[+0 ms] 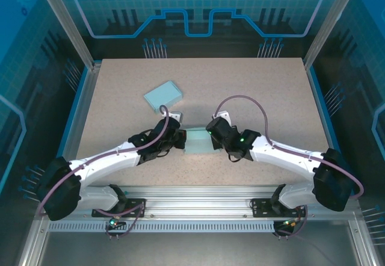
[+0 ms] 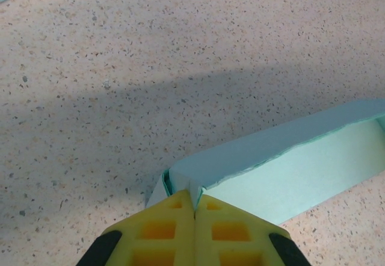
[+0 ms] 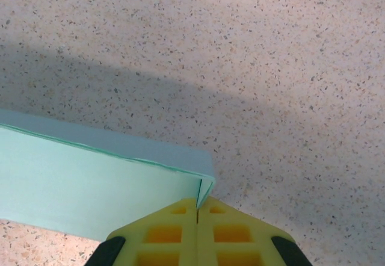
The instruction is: Fold the paper box
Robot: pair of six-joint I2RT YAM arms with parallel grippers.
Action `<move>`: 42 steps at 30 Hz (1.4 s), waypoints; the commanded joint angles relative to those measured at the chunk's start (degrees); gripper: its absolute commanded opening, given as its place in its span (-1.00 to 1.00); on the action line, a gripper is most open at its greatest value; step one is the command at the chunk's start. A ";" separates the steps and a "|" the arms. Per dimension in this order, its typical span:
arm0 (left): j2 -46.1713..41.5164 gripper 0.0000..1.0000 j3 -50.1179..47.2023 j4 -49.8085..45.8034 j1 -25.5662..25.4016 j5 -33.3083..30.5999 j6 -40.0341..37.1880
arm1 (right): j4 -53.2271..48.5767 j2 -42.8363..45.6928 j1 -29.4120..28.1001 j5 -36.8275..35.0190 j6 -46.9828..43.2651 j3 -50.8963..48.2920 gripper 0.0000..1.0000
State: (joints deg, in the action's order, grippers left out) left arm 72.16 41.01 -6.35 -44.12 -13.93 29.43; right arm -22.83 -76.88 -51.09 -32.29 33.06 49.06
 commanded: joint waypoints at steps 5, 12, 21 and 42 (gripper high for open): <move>-1.38 -0.91 -4.57 7.53 -3.47 4.33 -1.26 | 8.21 0.95 -3.53 8.31 2.40 -7.92 -1.00; -3.73 -0.61 -8.23 11.68 -4.05 4.25 -1.48 | 10.67 4.16 -4.07 5.46 3.06 -12.13 -1.00; -11.32 0.25 -10.14 15.39 -4.77 6.84 -1.66 | 11.62 5.52 -4.88 2.96 3.17 -13.46 -1.00; -14.29 0.79 -6.45 0.52 -4.75 -11.12 3.25 | 10.43 1.66 -7.69 -1.02 2.76 -9.86 -1.00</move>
State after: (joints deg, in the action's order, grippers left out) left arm 58.17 32.12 -1.72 -48.56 -19.46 31.00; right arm -6.83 -73.54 -57.78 -35.16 35.59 39.24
